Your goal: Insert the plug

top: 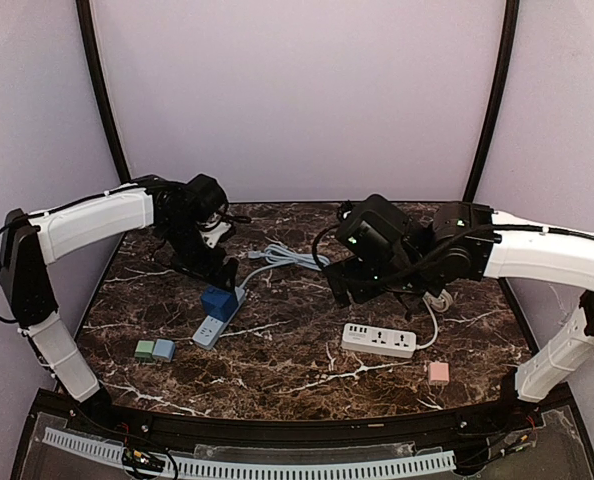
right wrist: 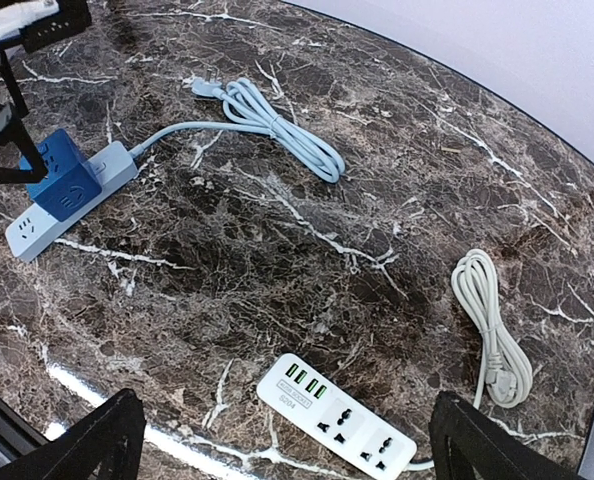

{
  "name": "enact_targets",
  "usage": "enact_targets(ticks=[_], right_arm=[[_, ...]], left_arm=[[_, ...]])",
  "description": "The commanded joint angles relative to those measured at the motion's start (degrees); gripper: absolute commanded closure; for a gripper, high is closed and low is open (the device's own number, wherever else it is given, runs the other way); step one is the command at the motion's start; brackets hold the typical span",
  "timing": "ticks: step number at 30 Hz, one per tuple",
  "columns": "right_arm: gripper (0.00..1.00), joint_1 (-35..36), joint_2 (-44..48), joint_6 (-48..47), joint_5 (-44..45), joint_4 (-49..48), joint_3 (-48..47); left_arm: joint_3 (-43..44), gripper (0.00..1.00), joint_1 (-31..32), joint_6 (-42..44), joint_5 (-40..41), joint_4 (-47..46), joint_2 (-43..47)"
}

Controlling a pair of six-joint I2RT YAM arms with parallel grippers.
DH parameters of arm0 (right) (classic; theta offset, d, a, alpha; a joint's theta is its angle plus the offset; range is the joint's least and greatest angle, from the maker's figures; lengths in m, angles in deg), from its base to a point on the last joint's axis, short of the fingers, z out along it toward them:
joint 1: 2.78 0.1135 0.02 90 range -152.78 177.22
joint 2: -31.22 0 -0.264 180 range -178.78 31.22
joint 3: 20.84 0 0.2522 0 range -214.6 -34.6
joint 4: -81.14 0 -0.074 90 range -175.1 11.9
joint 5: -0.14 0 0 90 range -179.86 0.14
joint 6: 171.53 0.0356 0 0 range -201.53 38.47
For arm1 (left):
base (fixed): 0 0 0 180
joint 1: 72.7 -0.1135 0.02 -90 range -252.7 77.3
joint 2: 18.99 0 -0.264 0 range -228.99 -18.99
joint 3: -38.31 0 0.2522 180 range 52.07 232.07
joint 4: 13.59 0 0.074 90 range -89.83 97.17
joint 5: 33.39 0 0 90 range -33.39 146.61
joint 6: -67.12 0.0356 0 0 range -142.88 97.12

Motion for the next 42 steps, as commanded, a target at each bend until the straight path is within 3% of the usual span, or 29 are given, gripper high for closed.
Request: enact_targets(ticks=[1, 7, 13, 25, 30, 42], right_arm=[[0.01, -0.2, -0.6, 2.5, 0.8, 0.6, -0.6], [0.01, -0.3, -1.3, 12.2, 1.2, 6.9, 1.7], [0.01, -1.5, -3.1, 24.6, -4.7, 16.7, 5.1], [0.01, -3.6, 4.6, 34.6, -15.6, 16.7, 18.7], [0.01, -6.2, 9.6, 37.6, -19.2, 15.2, 24.8], [0.01, -13.7, 20.3, 38.4, -26.8, 6.9, 40.5]], left_arm=[[1.6, 0.01, 0.0, -1.0, 0.8, 5.4, 5.1], [0.4, 0.01, 0.0, -2.3, 5.0, 7.2, 8.9], [-1.2, 0.01, 0.0, -4.1, 7.2, 8.1, 13.4], [-3.3, 0.01, 0.0, -10.4, 16.1, 9.0, 23.0], [-5.3, 0.01, -0.1, -12.3, 14.5, 7.5, 26.4], [-5.7, 0.05, -0.1, -12.7, 2.1, 1.7, 28.4]])
